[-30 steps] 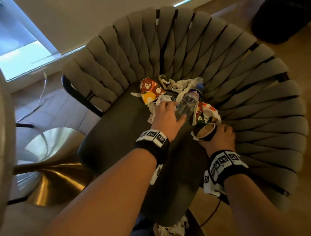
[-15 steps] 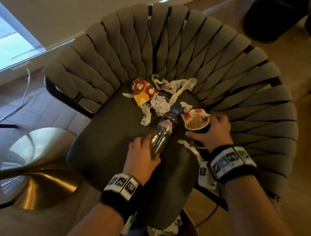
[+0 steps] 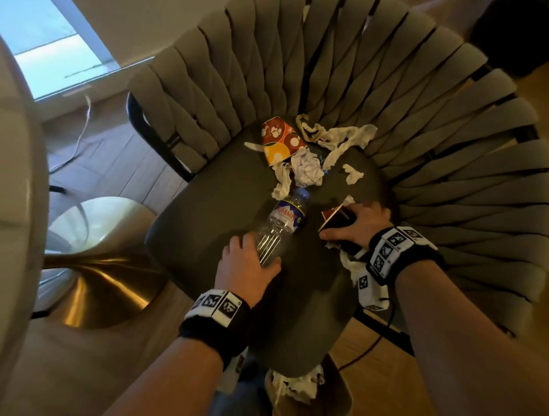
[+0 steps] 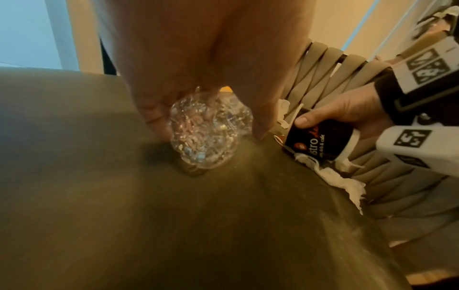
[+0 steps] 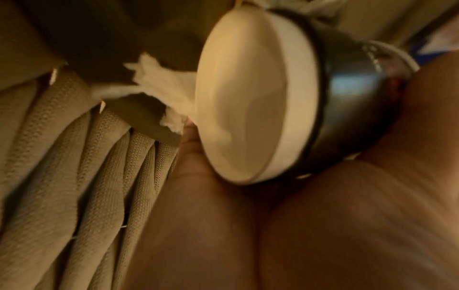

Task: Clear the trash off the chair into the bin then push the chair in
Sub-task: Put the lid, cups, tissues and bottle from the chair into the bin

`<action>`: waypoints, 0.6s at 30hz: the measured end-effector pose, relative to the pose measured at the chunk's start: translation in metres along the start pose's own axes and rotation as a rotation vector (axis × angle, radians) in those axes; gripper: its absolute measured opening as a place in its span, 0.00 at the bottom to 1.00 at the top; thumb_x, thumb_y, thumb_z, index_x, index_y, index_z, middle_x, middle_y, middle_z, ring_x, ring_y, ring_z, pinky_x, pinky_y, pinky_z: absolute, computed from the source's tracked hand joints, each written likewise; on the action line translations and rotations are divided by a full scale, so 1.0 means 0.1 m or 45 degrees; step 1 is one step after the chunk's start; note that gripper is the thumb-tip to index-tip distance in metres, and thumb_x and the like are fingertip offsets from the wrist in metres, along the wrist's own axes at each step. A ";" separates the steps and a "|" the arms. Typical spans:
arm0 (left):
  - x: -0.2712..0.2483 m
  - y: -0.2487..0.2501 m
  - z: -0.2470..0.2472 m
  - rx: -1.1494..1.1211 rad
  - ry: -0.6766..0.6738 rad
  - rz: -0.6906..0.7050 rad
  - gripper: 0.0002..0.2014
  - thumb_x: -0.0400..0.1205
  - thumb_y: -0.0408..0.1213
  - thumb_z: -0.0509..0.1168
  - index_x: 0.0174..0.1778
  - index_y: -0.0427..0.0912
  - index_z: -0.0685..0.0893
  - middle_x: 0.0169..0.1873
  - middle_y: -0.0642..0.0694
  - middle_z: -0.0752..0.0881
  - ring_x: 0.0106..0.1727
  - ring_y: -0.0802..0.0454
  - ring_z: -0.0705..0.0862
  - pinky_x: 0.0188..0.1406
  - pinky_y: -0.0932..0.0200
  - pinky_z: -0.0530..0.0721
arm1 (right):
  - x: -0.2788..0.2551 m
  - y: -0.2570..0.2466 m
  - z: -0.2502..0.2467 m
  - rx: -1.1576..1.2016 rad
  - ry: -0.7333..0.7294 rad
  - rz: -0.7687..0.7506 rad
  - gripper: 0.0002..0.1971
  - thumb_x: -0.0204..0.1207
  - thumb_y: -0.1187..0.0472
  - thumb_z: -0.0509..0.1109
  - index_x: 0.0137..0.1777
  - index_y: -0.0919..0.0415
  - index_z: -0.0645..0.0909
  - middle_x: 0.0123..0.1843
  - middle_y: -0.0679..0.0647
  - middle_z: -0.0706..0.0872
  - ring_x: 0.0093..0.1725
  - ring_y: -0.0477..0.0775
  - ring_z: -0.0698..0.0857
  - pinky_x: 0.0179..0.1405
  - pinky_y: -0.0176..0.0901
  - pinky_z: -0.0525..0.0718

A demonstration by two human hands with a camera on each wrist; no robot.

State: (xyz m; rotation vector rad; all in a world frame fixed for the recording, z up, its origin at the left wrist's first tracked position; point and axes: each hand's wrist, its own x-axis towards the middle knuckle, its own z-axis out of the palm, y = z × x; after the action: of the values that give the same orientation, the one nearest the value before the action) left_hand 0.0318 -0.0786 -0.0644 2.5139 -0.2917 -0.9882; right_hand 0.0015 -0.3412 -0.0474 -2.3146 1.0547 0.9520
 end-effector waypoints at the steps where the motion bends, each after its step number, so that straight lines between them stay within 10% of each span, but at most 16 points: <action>1: -0.06 -0.05 0.01 -0.039 0.005 -0.016 0.41 0.77 0.60 0.71 0.82 0.50 0.64 0.72 0.46 0.73 0.71 0.46 0.75 0.69 0.49 0.80 | -0.05 0.00 0.01 0.005 -0.007 0.006 0.57 0.45 0.24 0.75 0.77 0.43 0.67 0.78 0.58 0.61 0.77 0.67 0.57 0.74 0.64 0.65; 7: -0.70 -0.32 0.23 -0.310 0.076 -0.106 0.40 0.77 0.62 0.70 0.81 0.51 0.66 0.65 0.54 0.72 0.62 0.55 0.79 0.61 0.55 0.85 | -0.59 -0.02 0.04 0.260 0.125 -0.073 0.52 0.50 0.24 0.73 0.75 0.46 0.70 0.74 0.60 0.66 0.74 0.70 0.63 0.72 0.64 0.66; 12: -1.39 -0.36 0.51 -0.738 0.074 -0.182 0.32 0.79 0.52 0.74 0.77 0.54 0.69 0.66 0.54 0.76 0.51 0.58 0.85 0.33 0.74 0.84 | -1.16 0.13 0.15 0.617 0.177 -0.185 0.56 0.39 0.18 0.72 0.71 0.43 0.74 0.72 0.56 0.71 0.71 0.65 0.72 0.71 0.64 0.73; 18: -2.27 -0.34 0.98 -1.034 -0.044 -0.231 0.25 0.75 0.40 0.79 0.64 0.57 0.76 0.61 0.51 0.86 0.59 0.55 0.88 0.62 0.45 0.88 | -1.95 0.66 0.73 0.959 0.025 -0.281 0.44 0.40 0.25 0.80 0.60 0.39 0.80 0.63 0.49 0.82 0.61 0.55 0.83 0.63 0.60 0.82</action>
State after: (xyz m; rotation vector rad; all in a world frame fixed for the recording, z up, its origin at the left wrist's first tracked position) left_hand -0.1987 -0.0012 -0.0090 1.7943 0.2893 -0.9616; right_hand -0.1732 -0.2426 0.0396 -1.7546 0.9263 0.3495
